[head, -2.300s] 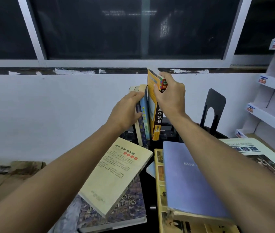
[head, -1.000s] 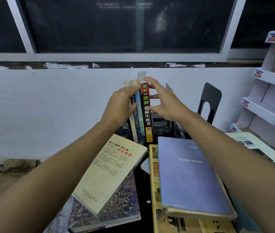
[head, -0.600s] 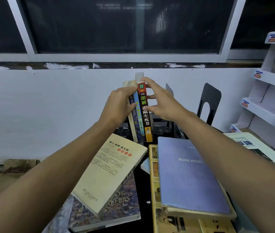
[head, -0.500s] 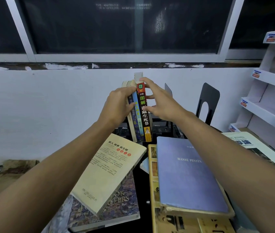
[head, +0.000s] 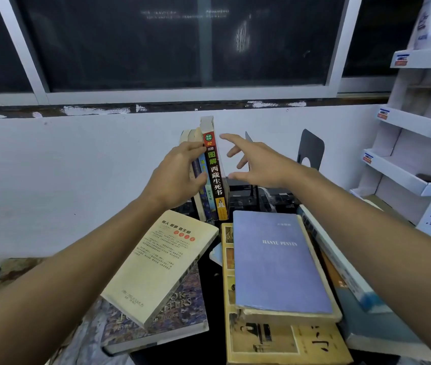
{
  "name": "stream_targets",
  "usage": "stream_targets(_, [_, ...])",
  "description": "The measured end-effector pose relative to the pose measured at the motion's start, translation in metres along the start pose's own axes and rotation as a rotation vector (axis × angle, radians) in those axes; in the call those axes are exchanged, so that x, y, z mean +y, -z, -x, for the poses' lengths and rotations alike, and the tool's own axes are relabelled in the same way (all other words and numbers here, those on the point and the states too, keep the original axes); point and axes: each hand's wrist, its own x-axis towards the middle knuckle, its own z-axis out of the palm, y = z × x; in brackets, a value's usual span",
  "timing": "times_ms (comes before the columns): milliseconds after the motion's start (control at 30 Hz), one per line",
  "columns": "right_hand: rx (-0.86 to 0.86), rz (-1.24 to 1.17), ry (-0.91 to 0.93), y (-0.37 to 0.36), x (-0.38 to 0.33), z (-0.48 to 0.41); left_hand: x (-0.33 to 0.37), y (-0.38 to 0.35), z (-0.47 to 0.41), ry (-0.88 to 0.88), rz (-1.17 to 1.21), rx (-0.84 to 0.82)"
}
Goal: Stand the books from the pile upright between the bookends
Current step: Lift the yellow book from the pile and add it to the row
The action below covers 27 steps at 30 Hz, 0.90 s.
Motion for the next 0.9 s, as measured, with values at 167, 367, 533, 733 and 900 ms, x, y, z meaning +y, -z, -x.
stream_targets(167, [-0.041,0.060,-0.055,0.018,0.012,0.048,0.019,-0.004,0.025,-0.010,0.018,-0.132])
stream_targets(367, [-0.066,0.193,-0.146,0.027,0.034,0.115,0.036,-0.013,0.044,0.061,0.113,-0.325])
stream_targets(533, [-0.086,0.243,-0.215,0.027,0.039,0.159,0.044,-0.023,0.053,0.047,0.100,-0.396])
stream_targets(733, [-0.201,0.301,-0.271,0.018,0.035,0.184,0.046,-0.031,0.060,0.072,0.087,-0.473])
stream_targets(900, [-0.226,0.275,-0.249,0.006,0.031,0.186,0.043,-0.037,0.067,0.082,0.138,-0.526])
